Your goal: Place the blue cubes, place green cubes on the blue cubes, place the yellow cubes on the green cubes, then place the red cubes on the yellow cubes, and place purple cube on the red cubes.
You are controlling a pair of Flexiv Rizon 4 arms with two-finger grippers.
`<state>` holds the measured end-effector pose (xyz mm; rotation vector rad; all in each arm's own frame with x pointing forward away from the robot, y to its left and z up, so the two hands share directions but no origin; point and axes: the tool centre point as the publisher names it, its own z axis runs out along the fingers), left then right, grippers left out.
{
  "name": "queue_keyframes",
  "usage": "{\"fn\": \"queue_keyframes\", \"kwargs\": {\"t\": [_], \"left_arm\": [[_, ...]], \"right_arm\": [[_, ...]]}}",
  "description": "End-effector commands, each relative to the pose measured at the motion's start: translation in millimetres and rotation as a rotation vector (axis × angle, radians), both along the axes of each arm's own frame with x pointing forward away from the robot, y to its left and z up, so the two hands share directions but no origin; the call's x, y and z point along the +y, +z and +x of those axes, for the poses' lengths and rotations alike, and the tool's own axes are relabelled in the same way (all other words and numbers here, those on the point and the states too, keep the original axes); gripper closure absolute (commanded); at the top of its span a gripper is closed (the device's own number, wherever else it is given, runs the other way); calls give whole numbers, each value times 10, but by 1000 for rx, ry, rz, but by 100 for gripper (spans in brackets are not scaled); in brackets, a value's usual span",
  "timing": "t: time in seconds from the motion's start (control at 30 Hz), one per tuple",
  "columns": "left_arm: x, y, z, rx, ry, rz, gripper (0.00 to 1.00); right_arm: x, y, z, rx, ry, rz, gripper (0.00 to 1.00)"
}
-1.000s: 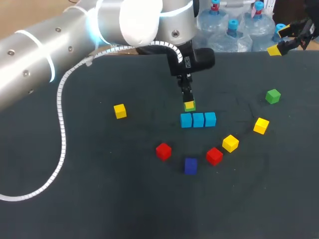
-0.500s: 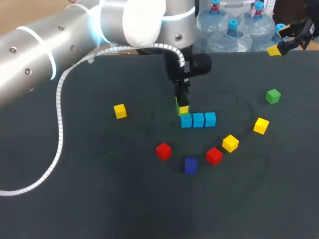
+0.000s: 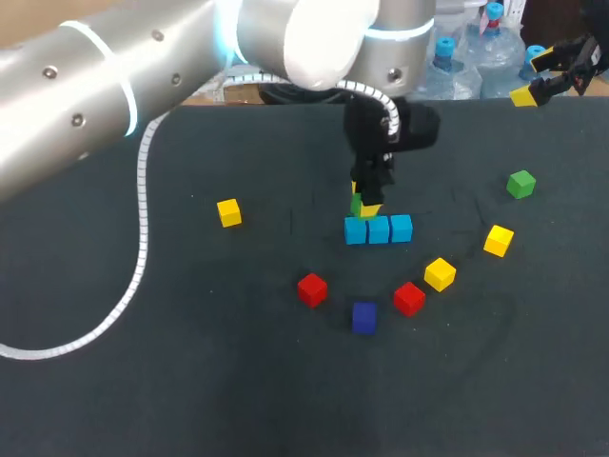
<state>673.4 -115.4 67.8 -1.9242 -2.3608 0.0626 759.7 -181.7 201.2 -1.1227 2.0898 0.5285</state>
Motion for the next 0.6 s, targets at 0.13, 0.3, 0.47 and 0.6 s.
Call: {"fn": "queue_keyframes", "kwargs": {"t": [0.13,0.3,0.47,0.6], "left_arm": [[128,-98,-56,-50,-41,-86,100],[58,-101,-22,-71,-91,-95,100],[-1,-115,6,-76,-120,-111,100],[-14,-139,34,-74,-140,-109,100]], "right_arm": [[0,-2,-4,-1,-1,0,0],[0,-2,-4,-1,-1,0,0],[0,-2,-4,-1,-1,0,0],[0,-2,-4,-1,-1,0,0]]}}
